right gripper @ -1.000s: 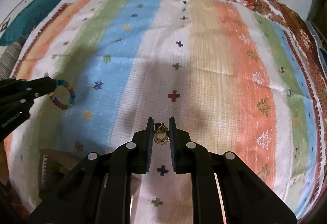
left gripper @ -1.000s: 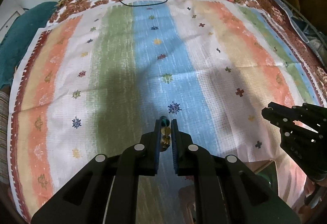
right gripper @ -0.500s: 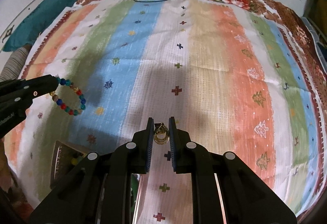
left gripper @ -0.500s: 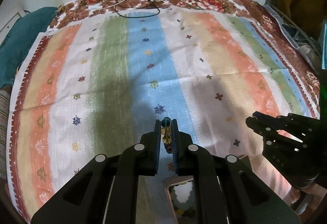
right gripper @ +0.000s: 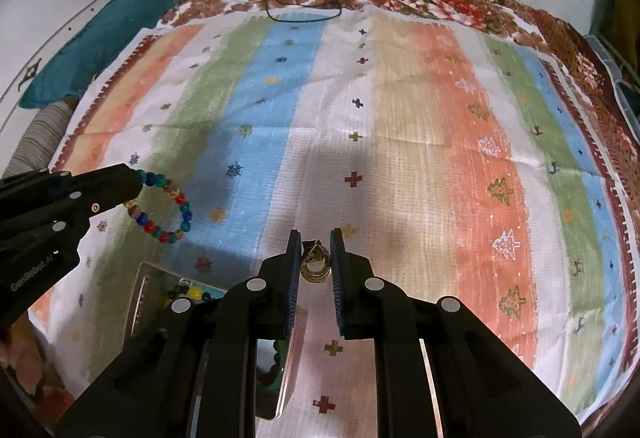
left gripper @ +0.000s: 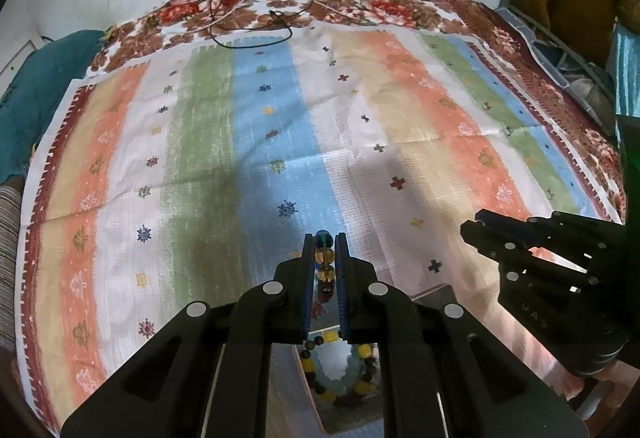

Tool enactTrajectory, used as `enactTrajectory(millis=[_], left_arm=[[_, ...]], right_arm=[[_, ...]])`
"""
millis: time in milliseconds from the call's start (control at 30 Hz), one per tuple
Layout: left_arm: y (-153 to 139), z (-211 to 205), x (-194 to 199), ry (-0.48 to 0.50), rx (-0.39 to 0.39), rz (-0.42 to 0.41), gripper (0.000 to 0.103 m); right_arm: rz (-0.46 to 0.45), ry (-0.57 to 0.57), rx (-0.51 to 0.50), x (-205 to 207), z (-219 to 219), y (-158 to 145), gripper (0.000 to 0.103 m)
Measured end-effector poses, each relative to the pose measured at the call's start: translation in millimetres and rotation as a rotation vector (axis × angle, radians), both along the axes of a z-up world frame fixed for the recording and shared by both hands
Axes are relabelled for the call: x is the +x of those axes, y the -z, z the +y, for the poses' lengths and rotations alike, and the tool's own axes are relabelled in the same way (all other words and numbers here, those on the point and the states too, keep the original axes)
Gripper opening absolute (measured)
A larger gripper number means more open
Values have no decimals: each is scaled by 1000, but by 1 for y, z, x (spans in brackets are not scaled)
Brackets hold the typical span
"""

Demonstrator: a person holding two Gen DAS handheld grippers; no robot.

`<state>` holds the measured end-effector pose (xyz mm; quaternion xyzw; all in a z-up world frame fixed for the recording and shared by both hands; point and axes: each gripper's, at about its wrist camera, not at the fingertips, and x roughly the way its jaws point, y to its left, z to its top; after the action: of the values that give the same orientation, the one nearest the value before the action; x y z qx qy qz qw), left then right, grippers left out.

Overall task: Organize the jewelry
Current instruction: 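Carry both items over the silver tin and open both grippers to drop them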

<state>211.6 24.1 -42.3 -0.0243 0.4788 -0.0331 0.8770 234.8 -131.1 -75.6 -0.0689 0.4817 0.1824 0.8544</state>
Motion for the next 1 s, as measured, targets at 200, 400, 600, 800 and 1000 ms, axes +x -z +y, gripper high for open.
enactTrajectory(millis=[200, 400, 600, 800, 1000], left_arm=[[-11, -5, -14, 12, -25, -24, 9], [-15, -9, -26, 15, -44, -29, 9], [-21, -11, -38, 16, -56, -42, 9], [-28, -15, -53, 27, -57, -65, 9], [-29, -19, -64, 27, -59, -71, 9]], right_arm=[[-13, -10, 11, -10, 0, -6, 16], [-27, -17, 6, -21, 2, -9, 16], [-33, -22, 14, -33, 2, -12, 16], [-44, -36, 36, -46, 2, -18, 16], [-46, -59, 49, -62, 5, -21, 16]])
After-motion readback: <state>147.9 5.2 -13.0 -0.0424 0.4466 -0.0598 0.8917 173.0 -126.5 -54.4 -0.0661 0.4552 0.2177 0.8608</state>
